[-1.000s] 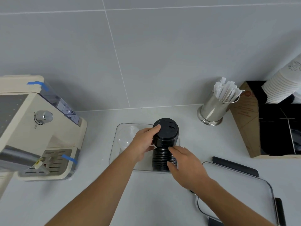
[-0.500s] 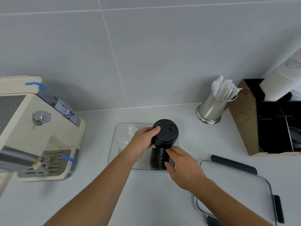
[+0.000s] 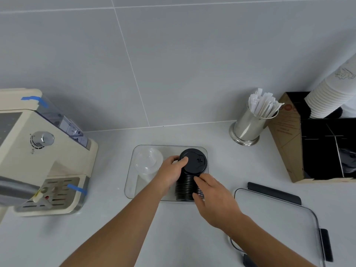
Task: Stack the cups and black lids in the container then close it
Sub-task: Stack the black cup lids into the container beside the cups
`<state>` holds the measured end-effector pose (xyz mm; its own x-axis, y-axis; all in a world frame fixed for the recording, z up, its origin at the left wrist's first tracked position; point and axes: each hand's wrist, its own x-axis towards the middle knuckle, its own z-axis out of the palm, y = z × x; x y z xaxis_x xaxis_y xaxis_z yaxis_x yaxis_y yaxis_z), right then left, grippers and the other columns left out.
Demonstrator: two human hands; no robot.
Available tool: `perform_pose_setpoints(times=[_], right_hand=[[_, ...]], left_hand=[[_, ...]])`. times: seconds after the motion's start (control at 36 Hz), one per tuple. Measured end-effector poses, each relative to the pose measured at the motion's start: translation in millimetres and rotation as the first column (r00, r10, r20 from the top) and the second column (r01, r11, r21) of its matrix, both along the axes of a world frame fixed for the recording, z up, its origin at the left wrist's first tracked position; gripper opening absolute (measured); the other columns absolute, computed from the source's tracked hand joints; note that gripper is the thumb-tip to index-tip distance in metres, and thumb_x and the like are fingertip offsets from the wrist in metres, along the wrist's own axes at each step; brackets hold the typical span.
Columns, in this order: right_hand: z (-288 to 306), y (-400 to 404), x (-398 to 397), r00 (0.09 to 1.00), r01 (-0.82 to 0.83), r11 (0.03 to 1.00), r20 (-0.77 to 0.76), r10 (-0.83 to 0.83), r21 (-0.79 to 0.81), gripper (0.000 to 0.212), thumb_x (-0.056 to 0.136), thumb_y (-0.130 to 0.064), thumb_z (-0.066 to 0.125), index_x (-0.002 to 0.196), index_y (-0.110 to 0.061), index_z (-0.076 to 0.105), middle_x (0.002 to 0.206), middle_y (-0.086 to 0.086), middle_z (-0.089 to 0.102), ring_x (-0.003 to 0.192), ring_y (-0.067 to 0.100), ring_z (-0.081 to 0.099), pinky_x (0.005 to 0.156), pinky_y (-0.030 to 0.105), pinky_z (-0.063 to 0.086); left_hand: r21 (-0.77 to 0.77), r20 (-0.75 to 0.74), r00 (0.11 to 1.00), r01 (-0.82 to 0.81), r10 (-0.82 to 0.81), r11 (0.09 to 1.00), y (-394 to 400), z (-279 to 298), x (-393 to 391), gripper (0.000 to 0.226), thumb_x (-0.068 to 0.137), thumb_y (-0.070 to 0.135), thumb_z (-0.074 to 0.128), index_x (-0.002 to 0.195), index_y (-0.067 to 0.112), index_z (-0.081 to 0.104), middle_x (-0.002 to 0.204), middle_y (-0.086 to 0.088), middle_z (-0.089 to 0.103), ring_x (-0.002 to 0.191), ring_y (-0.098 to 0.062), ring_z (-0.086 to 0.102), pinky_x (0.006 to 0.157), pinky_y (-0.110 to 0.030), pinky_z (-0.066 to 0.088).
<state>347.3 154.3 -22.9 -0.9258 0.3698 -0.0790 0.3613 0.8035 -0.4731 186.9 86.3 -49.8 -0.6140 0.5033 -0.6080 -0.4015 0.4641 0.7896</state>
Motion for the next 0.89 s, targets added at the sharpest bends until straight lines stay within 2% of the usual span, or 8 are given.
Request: perform_pose_setpoints(times=[0.19, 0.31, 0.42, 0.5, 0.64, 0.75, 0.89], right_hand=[[-2, 2, 0, 1.0, -0.017, 1.0, -0.005, 0.017, 0.007, 0.047, 0.09, -0.026, 0.055, 0.133, -0.007, 0.052, 0.13, 0.006, 0.056, 0.111, 0.026, 0.056, 0.097, 0.032, 0.044], [-3, 3, 0, 1.0, -0.023, 1.0, -0.011, 0.023, 0.02, 0.048, 0.089, -0.026, 0.057, 0.132, -0.006, 0.053, 0.127, 0.007, 0.057, 0.109, 0.027, 0.057, 0.096, 0.032, 0.044], [-5, 4, 0, 0.999, -0.029, 1.0, -0.019, 0.029, 0.011, 0.049, 0.088, -0.027, 0.059, 0.131, -0.006, 0.053, 0.127, 0.007, 0.058, 0.108, 0.026, 0.057, 0.095, 0.032, 0.045], [-5, 5, 1, 0.999, -0.04, 0.999, -0.023, 0.04, 0.006, 0.05, 0.085, -0.029, 0.062, 0.13, -0.007, 0.054, 0.126, 0.006, 0.058, 0.107, 0.026, 0.057, 0.094, 0.031, 0.045], [-5, 6, 0, 0.999, -0.046, 0.999, -0.016, 0.046, -0.01, 0.054, 0.087, -0.032, 0.06, 0.135, -0.01, 0.05, 0.132, 0.003, 0.054, 0.114, 0.022, 0.053, 0.098, 0.028, 0.041], [-5, 7, -2, 0.999, -0.035, 0.999, -0.016, 0.035, -0.029, 0.052, 0.087, -0.032, 0.061, 0.134, -0.01, 0.051, 0.131, 0.002, 0.053, 0.113, 0.021, 0.054, 0.096, 0.027, 0.041], [-6, 8, -3, 0.999, -0.041, 0.999, -0.024, 0.04, -0.032, 0.053, 0.086, -0.033, 0.061, 0.134, -0.012, 0.051, 0.131, 0.002, 0.054, 0.11, 0.021, 0.055, 0.094, 0.027, 0.043]], left_hand=[[0.002, 0.027, 0.999, -0.031, 0.031, 1.0, 4, -10, 2, 0.048, 0.087, 0.05, 0.059, 0.125, 0.022, 0.059, 0.119, 0.002, 0.068, 0.109, -0.016, 0.063, 0.101, -0.038, 0.049], [0.013, 0.054, 0.996, -0.071, 0.071, 0.997, 6, -13, 2, 0.044, 0.088, 0.049, 0.06, 0.123, 0.023, 0.059, 0.118, 0.002, 0.068, 0.108, -0.016, 0.064, 0.101, -0.04, 0.049], [0.022, 0.05, 0.995, -0.09, 0.089, 0.996, 6, -15, 3, 0.038, 0.088, 0.048, 0.06, 0.118, 0.025, 0.059, 0.115, 0.004, 0.069, 0.105, -0.014, 0.065, 0.092, -0.034, 0.052], [0.015, 0.027, 0.997, -0.067, 0.066, 0.998, 4, -16, 4, 0.035, 0.088, 0.052, 0.058, 0.116, 0.03, 0.058, 0.113, 0.005, 0.068, 0.103, -0.012, 0.065, 0.086, -0.031, 0.051], [-0.023, -0.043, 0.999, 0.005, -0.006, 1.0, 2, -17, 6, 0.045, 0.081, 0.061, 0.056, 0.117, 0.034, 0.055, 0.113, 0.007, 0.068, 0.104, -0.013, 0.065, 0.097, -0.039, 0.051], [-0.033, -0.081, 0.994, 0.073, -0.076, 0.997, 1, -17, 6, 0.042, 0.084, 0.061, 0.052, 0.118, 0.036, 0.053, 0.112, 0.013, 0.066, 0.107, -0.012, 0.063, 0.1, -0.039, 0.049], [-0.031, -0.113, 0.991, 0.063, -0.066, 0.998, 0, -16, 5, 0.043, 0.092, 0.053, 0.051, 0.127, 0.029, 0.053, 0.109, 0.015, 0.065, 0.102, -0.007, 0.063, 0.091, -0.03, 0.051]])
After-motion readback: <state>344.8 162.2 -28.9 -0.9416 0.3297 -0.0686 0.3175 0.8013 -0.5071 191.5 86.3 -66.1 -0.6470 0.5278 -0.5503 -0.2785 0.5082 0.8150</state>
